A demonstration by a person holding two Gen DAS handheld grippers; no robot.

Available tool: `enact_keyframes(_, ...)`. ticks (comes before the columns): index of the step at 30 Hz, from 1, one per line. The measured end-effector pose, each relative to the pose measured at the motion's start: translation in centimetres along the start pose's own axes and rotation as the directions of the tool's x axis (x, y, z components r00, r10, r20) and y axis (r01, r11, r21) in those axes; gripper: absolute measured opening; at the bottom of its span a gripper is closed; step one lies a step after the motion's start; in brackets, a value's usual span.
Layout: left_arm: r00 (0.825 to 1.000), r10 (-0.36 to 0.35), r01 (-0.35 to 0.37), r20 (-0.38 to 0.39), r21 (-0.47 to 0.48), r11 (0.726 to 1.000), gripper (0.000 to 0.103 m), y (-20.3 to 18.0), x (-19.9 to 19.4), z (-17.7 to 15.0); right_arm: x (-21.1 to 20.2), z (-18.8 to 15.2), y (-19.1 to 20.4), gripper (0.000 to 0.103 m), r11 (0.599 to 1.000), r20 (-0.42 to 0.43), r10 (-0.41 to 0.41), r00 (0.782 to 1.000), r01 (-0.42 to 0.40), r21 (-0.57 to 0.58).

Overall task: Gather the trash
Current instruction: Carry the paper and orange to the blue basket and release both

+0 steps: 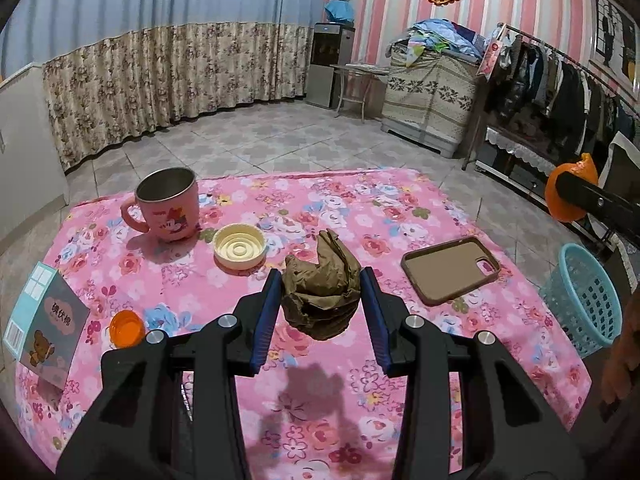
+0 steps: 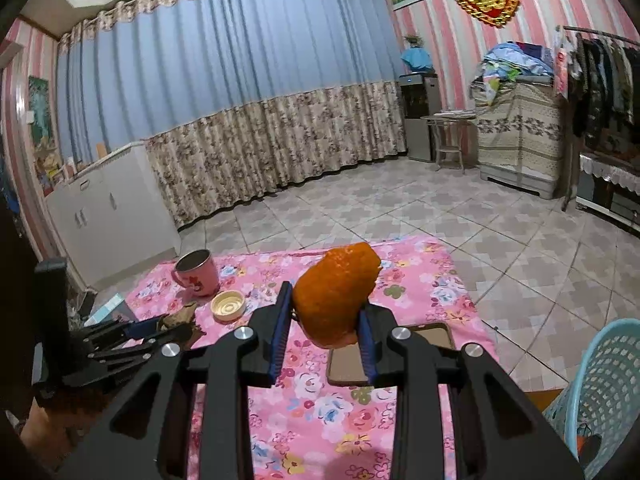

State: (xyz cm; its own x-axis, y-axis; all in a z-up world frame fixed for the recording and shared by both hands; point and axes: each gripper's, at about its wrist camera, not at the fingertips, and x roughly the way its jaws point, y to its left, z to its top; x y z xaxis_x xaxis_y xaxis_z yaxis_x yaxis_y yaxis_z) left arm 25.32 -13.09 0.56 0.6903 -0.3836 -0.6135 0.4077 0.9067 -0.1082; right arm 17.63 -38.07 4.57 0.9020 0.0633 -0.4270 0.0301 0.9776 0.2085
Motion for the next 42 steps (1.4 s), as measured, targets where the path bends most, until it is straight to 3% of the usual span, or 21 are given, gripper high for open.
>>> enact_keyframes(5,0.998,-0.055,0.055,0.007,0.0,0.999,0.039,-1.6,-0.2,0.6,-1.6,0.6,-1.8,0.03,0.999,0.029,-0.038,0.999,0.037,0.019)
enact_keyframes(9,0.993,-0.115,0.115,0.017,0.038,0.993,0.039,-5.9,-0.2,2.8,-6.2,1.0,-6.0,0.031,0.986,0.094,-0.159,0.983,0.153,0.061)
enact_keyframes(11,0.988,-0.155,0.152,0.029,0.068,0.986,0.039,-9.2,-0.4,3.8,-9.3,0.4,-9.4,0.031,0.962,0.104,-0.269,0.957,0.263,0.069)
enact_keyframes(12,0.98,-0.194,0.192,0.034,0.071,0.979,0.04,-11.2,-0.3,4.3,-10.2,0.2,-10.6,0.031,0.953,0.101,-0.301,0.948,0.296,0.064)
enact_keyframes(16,0.94,-0.34,0.339,0.009,0.081,0.937,0.04,-19.6,0.6,4.5,-14.2,-0.4,-16.7,0.031,0.877,0.07,-0.481,0.874,0.478,0.055)
enact_keyframes(17,0.932,-0.363,0.361,-0.002,0.093,0.928,0.04,-21.6,0.9,4.3,-14.9,-0.4,-18.0,0.031,0.868,0.061,-0.495,0.867,0.49,0.079)
enact_keyframes(21,0.875,-0.477,0.483,-0.082,0.115,0.868,0.04,-29.8,2.9,2.9,-16.7,-0.7,-21.4,0.034,0.868,0.033,-0.475,0.879,0.463,0.178)
enact_keyframes(24,0.858,-0.49,0.51,-0.151,0.152,0.847,0.04,-34.9,5.2,1.2,-16.5,-1.2,-23.2,0.036,0.871,0.019,-0.452,0.892,0.437,0.223)
enact_keyframes(26,0.851,-0.485,0.517,-0.204,0.158,0.841,0.041,-36.7,6.7,0.0,-16.0,-1.6,-24.4,0.039,0.853,-0.005,-0.473,0.881,0.459,0.248)
enact_keyframes(28,0.85,-0.47,0.511,-0.24,0.156,0.845,0.047,-37.7,8.0,-0.8,-16.1,-2.2,-25.4,0.063,0.84,-0.006,-0.481,0.876,0.463,0.281)
enact_keyframes(29,0.85,-0.463,0.507,-0.25,0.158,0.847,0.05,-38.0,8.4,-1.1,-16.5,-2.6,-25.7,0.066,0.84,0.005,-0.475,0.88,0.451,0.302)
enact_keyframes(32,0.855,-0.452,0.499,-0.253,0.164,0.851,0.058,-38.1,8.7,-1.8,-17.0,-2.7,-26.8,0.068,0.835,0.027,-0.459,0.888,0.421,0.355)
enact_keyframes(36,0.859,-0.451,0.493,-0.241,0.153,0.857,0.058,-37.2,8.4,-1.7,-17.6,-2.6,-27.0,0.068,0.83,0.052,-0.462,0.886,0.41,0.379)
enact_keyframes(42,0.892,-0.418,0.441,-0.174,0.127,0.889,0.062,-32.2,6.4,-0.3,-17.4,-2.1,-25.9,0.068,0.843,0.073,-0.46,0.885,0.409,0.349)
